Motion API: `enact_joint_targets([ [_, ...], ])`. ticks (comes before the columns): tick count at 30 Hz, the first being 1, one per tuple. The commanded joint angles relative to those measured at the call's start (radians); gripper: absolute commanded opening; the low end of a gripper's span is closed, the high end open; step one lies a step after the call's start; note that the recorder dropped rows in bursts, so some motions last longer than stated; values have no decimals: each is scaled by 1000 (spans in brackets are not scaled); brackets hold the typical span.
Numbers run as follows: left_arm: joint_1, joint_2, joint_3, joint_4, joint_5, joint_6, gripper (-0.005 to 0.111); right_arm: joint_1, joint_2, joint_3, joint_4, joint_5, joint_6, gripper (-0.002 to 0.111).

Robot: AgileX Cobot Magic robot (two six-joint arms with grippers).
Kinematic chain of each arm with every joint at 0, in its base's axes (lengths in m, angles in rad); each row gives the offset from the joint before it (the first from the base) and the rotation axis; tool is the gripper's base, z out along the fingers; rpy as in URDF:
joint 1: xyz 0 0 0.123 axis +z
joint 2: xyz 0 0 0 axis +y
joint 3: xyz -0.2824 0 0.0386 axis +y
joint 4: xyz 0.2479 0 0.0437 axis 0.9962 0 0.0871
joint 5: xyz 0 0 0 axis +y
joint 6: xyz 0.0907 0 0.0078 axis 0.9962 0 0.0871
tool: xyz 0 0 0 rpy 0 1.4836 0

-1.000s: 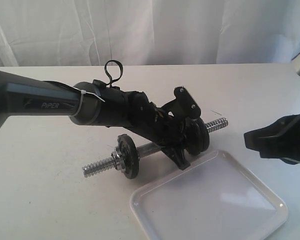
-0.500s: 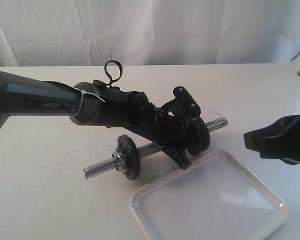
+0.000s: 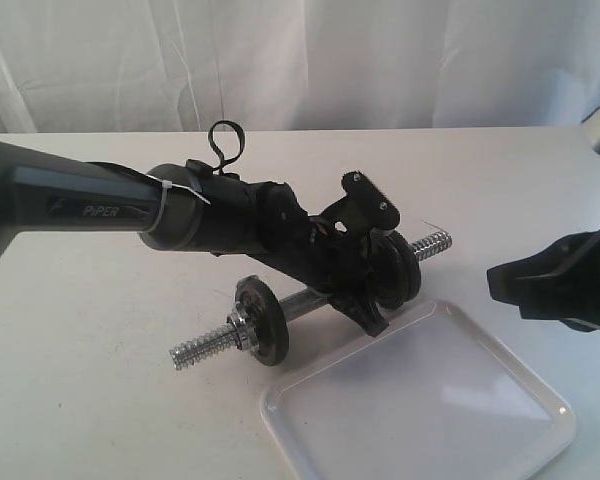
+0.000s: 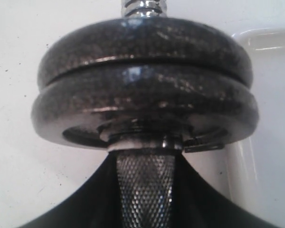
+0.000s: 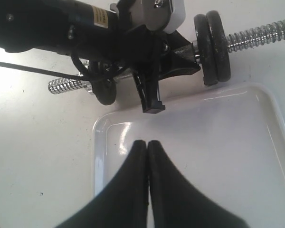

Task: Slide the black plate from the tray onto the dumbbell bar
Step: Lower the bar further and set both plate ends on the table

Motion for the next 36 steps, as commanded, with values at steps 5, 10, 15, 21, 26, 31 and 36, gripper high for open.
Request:
enact_joint_targets([
  [5, -10, -46, -37, -58, -56, -18, 0, -9, -5, 4, 1, 5, 1, 0],
  [10, -10, -46, -37, -58, -36, -18, 0, -9, -5, 4, 1, 5, 1, 0],
  [15, -10, -46, -37, -58, -11, -18, 7, -9, -5, 4, 1, 5, 1, 0],
  [21, -10, -46, -37, -58, -5, -44, 30, -9, -5, 4, 1, 5, 1, 0],
  [26, -10, -46, -37, -58, 10, -44, 32, -9, -5, 4, 1, 5, 1, 0],
  [31, -10, -46, -37, -58, 18, -44, 32, -9, -5, 4, 1, 5, 1, 0],
  [36, -10, -46, -37, -58, 36, -44, 32, -9, -5, 4, 1, 5, 1, 0],
])
